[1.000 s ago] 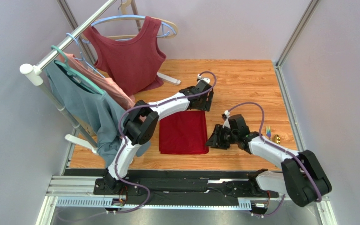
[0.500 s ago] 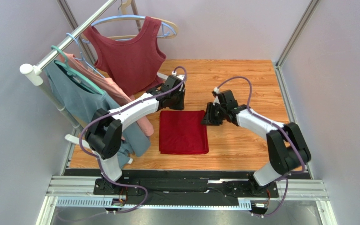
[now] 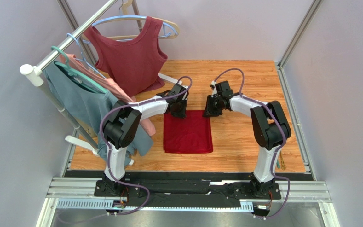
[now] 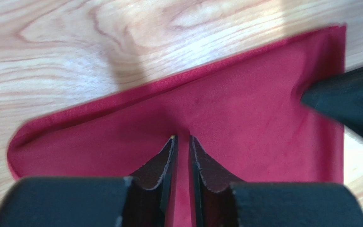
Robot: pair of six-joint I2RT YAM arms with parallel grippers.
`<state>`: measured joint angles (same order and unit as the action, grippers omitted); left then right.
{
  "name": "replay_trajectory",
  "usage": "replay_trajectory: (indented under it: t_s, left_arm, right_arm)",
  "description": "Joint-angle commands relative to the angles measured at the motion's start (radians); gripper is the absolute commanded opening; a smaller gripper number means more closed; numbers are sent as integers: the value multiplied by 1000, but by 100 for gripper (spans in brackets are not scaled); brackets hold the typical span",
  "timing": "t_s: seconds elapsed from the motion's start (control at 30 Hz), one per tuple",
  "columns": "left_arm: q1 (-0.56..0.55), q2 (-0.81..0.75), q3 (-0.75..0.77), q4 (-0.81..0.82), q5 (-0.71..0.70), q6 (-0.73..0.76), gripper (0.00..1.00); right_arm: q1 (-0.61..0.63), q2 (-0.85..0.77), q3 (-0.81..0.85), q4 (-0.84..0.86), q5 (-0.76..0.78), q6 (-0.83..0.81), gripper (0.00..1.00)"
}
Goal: Fold the napkin into a case and place the utensils inside
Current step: Rotate the lower triangle-folded napkin at the center of the board.
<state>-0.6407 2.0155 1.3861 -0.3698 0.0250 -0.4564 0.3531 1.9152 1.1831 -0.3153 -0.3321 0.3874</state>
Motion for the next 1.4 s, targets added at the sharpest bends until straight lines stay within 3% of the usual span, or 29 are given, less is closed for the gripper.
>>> replay_trajectory:
  t_s: [0.0, 0.2, 0.37, 0.53, 0.67, 0.83, 1.07, 1.23, 1.37]
  left_arm:
    - [-10, 9, -59, 89, 27, -91, 24]
    - [-69, -27, -107, 117, 88, -179, 32]
    - [-111, -110, -142, 143, 108, -225, 40]
    - [-105, -234, -150, 112, 76, -180, 48]
    - [-56, -178, -93, 48, 168, -122, 39]
    - [-50, -126, -148, 86, 202, -94, 38]
    - [-69, -144, -259, 147, 152, -119, 38]
    - [-102, -262, -239, 30, -15, -42, 59]
    - [-85, -365, -226, -73, -34, 27, 70]
  right_arm:
    - [-49, 79, 127, -76, 106, -136, 22]
    - [-62, 163, 376, -229, 156, -219, 26]
    - [-62, 82, 486, -359, 142, -130, 31]
    - [-5, -169, 165, -295, 71, -39, 38]
    - [20, -304, -82, -208, -11, 42, 37]
    - [29, -418, -267, -104, -30, 80, 37]
    - [29, -273, -241, -56, 86, 28, 36]
    - [27, -134, -52, -124, 165, -18, 35]
    - [69, -255, -76, -205, 237, -35, 40]
